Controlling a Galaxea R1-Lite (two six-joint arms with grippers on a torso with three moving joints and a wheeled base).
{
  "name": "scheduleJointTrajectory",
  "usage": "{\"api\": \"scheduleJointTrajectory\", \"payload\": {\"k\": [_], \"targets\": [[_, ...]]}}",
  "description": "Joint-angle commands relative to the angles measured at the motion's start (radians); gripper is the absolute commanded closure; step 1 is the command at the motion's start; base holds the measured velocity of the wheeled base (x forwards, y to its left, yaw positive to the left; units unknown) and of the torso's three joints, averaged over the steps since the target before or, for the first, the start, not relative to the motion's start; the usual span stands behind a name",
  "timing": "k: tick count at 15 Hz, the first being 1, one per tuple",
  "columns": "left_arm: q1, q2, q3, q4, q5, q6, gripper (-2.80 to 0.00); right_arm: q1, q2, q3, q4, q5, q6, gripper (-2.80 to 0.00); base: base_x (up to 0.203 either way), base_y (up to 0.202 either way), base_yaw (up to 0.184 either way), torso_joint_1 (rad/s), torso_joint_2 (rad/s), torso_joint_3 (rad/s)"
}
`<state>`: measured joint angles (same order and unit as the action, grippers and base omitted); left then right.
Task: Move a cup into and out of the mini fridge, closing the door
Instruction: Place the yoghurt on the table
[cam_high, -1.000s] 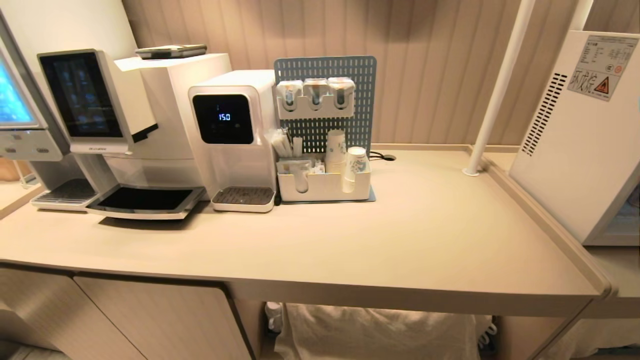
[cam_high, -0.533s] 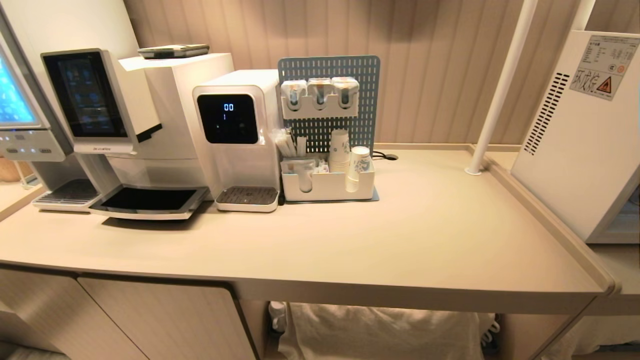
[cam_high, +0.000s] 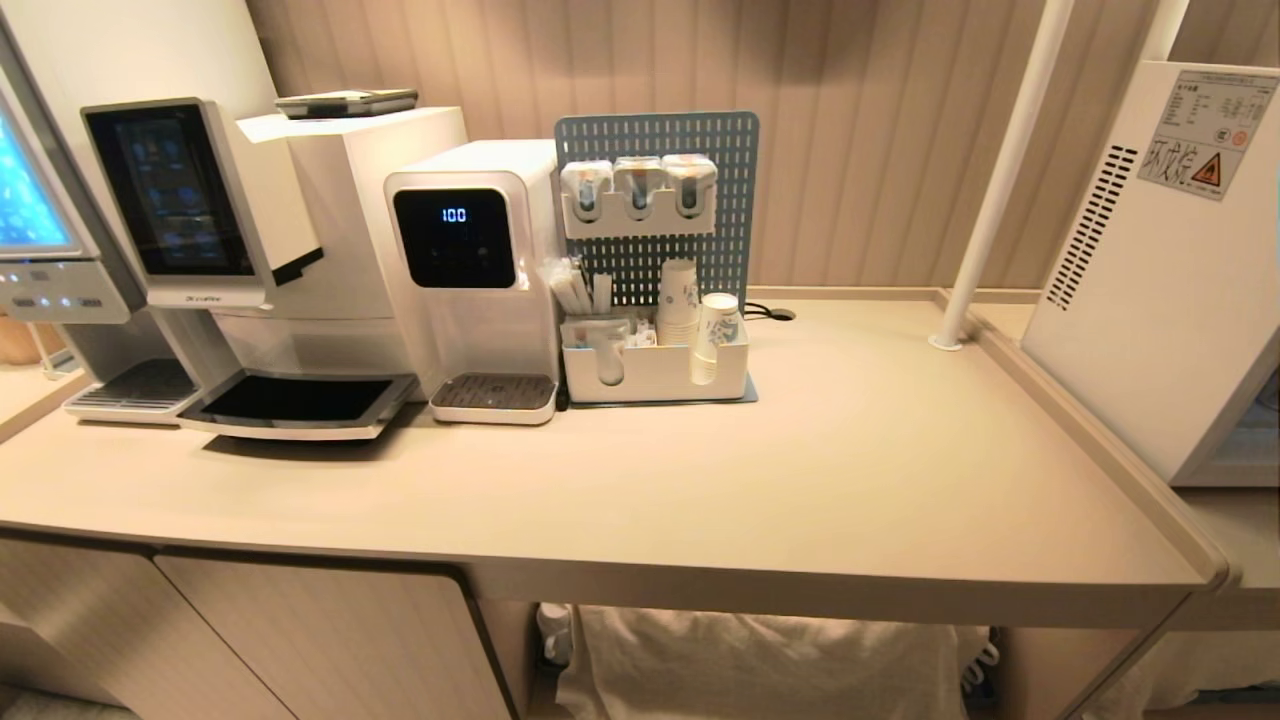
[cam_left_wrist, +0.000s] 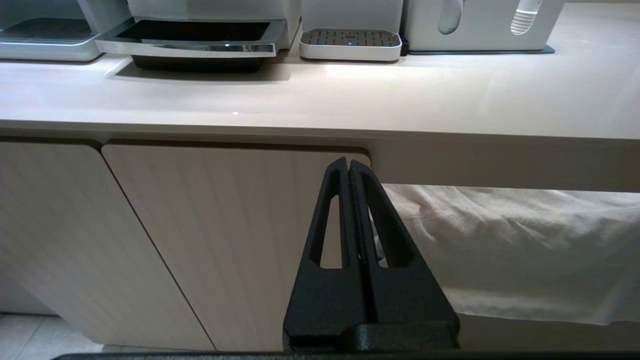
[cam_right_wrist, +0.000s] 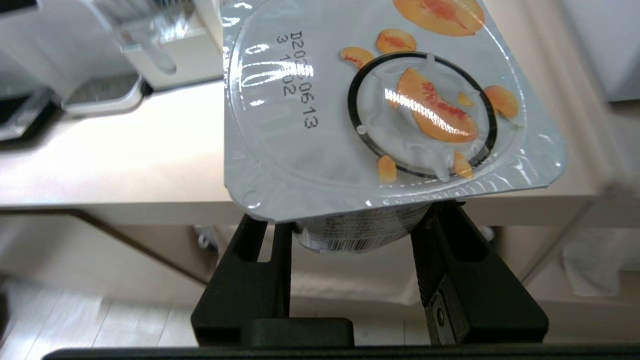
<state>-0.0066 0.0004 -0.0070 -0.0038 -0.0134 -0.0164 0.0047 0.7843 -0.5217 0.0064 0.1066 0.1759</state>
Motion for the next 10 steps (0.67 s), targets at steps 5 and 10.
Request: {"api": "scheduleJointTrajectory", "payload": {"k": [5,10], "targets": [[0.000,-0.002,-0.001,-0.001,0.000,0.000,0.00,-0.162,0.800,0.036,-0.416,0.532,-0.249,0.00,0.000,0.000,0.000,0.000,0.00,0.000],[0.000,-0.002,0.000,-0.001,0.000,0.000,0.00,-0.135,1.154,0.037,-0.758,0.599,-0.463,0.00,0.000,0.000,0.000,0.000,0.00,0.000]]}}
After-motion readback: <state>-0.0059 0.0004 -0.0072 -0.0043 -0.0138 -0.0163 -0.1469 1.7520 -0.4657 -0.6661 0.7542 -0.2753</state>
